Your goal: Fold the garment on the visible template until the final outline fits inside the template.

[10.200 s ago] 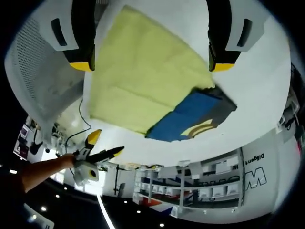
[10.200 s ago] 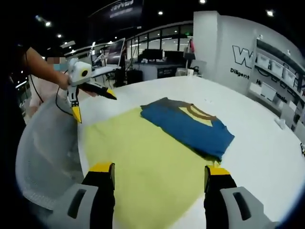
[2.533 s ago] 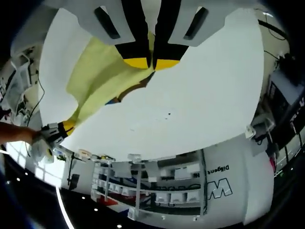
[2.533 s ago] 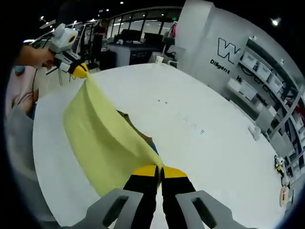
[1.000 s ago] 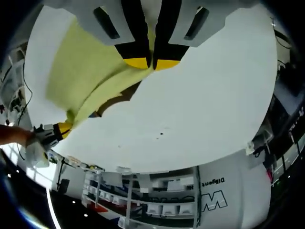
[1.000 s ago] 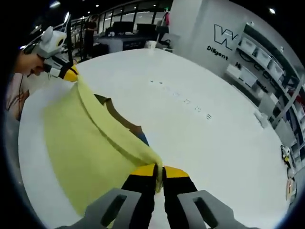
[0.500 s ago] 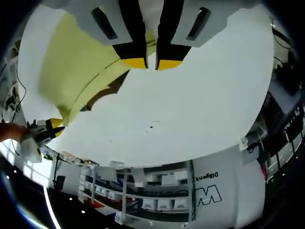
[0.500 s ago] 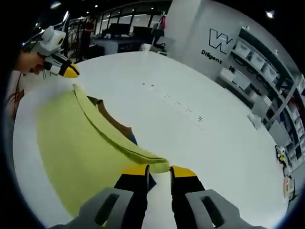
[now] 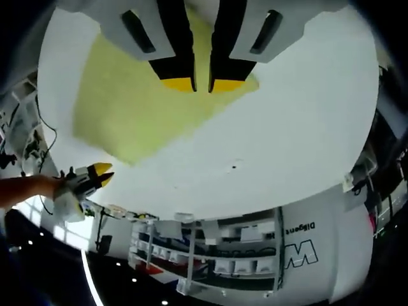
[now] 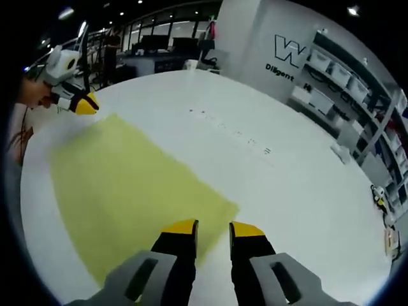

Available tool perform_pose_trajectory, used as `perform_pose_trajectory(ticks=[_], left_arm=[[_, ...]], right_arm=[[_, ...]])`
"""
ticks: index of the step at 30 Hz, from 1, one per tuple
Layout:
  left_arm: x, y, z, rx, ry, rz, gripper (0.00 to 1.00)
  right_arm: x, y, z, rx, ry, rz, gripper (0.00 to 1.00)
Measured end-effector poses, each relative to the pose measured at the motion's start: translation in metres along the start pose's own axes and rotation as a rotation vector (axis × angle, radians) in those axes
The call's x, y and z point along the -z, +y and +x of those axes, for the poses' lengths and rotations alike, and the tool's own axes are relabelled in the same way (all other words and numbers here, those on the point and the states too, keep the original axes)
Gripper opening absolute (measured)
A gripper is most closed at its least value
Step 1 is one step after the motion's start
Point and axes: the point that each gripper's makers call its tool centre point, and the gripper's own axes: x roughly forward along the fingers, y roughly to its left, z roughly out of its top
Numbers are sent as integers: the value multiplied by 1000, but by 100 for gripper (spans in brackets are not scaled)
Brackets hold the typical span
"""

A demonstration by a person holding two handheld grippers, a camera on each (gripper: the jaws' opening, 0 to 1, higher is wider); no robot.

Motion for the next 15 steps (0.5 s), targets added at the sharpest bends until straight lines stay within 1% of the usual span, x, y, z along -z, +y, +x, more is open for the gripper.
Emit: perform_pose_trajectory(ticks=[4,6,8,9,12,15], left_arm=[[6,-2,-3,2,14,6,8],[9,-2,-5,2,18,5,10],[15,-3,-7,6,39,-5,15],[19,-4,-9,5,44,2,17],[24,-5,-16,-1,40,10,19],[29,-6,-21,7,39,-6,22]], right_arm=[[1,5,-3,-14,-3,1,14],[0,8,-5,-25,-9,4,17],[-1,10,-7,-38,-22,8,21],[0,11,-7,-41,-23,11,23],[3,18,-12,-65,-33,13,25],[9,25,-14,-87,-33,22,28]])
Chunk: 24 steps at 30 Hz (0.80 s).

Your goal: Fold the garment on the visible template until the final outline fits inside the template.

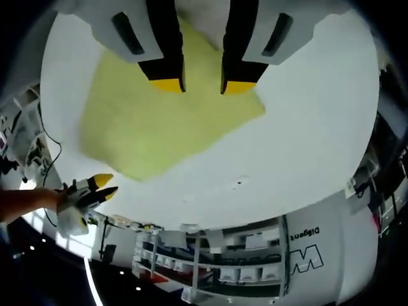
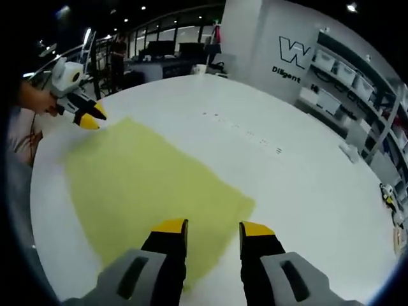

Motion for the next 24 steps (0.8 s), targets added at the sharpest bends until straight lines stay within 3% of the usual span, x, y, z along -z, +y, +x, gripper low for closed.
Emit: perform_pose_trajectory(ticks=[12,24], left_arm=[[18,-6,-19,30,0,-13,34],[28,-21,-29,64,-1,-3,47]], right_arm=[[16,17,-10,-60,-9,14,32],[33,26,-22,-69,-7,34,39]])
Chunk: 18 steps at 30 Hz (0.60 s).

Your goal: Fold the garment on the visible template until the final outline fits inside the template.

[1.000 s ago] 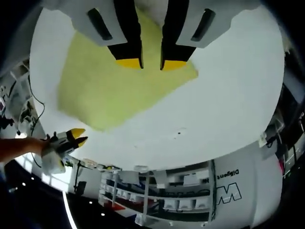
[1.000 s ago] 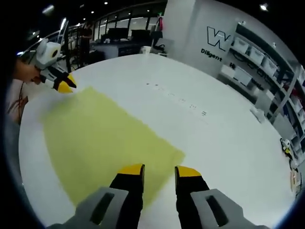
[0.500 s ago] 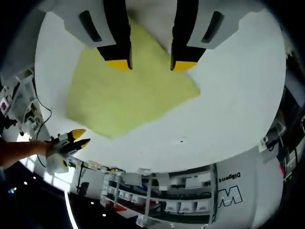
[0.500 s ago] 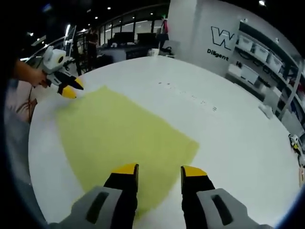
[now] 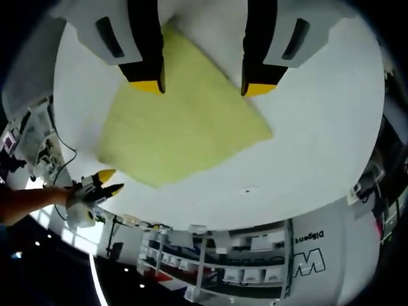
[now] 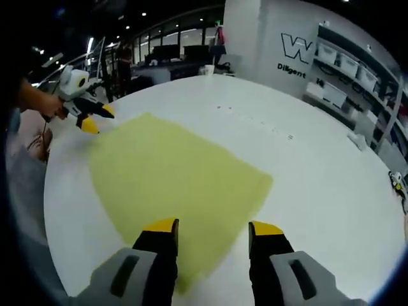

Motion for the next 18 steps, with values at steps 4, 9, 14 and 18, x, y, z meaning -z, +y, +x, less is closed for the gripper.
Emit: perform_pose_trajectory(ticks=[4,9,14,18], left_arm=[[4,-6,-5,29,-2,-19,50],[14,-15,-9,59,16,-22,54],[22,-19,-13,67,25,-35,55],[33,-25,-17,82,42,-45,55]], right_arm=[[6,5,-5,-12,5,4,39],[11,12,-8,-27,5,12,39],[21,21,-11,-45,17,8,38],[30,26,-14,-53,26,17,38]])
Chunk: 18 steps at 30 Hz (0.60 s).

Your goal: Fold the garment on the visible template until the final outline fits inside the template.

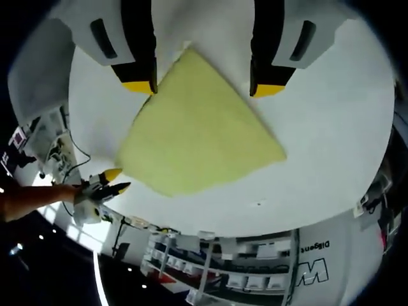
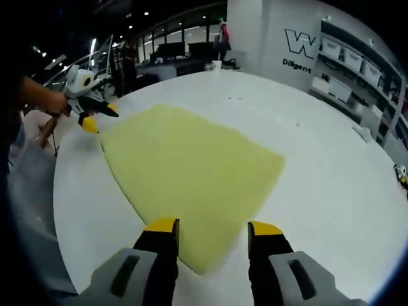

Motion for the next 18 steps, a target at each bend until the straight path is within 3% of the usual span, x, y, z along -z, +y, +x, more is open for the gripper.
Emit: perform_pose_trajectory(ticks=[9,15,18], left_arm=[[20,-13,-4,28,43,5,51],[27,-20,-4,48,73,23,34],[29,-18,-3,27,87,4,29]], right_arm=[[19,7,-6,-5,20,25,35],[28,9,-9,-6,40,40,31],[34,10,-10,-11,62,49,25]])
